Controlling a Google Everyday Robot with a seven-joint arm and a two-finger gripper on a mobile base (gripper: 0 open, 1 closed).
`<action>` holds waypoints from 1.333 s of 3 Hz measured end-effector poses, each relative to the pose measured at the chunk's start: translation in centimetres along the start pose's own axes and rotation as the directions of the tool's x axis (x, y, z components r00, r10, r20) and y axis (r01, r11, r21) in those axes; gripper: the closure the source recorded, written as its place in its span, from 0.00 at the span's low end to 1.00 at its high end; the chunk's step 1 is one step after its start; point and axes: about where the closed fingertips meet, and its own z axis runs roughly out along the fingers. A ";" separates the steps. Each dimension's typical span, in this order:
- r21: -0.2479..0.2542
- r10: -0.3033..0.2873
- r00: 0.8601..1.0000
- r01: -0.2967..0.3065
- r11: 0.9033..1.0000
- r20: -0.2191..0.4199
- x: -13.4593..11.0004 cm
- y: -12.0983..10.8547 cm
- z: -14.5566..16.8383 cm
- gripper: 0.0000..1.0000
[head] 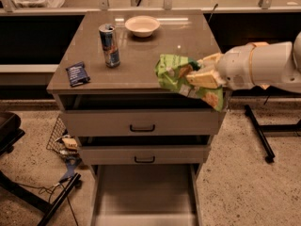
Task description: Pick green rice chip bag from bottom drawer and place on counter
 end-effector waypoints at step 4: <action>0.062 -0.108 0.994 0.108 0.992 -0.008 -0.7 -17.0 6.1 1.00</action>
Offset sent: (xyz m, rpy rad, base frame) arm 0.1607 -0.0461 0.0540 -0.0899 -0.0814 -0.0123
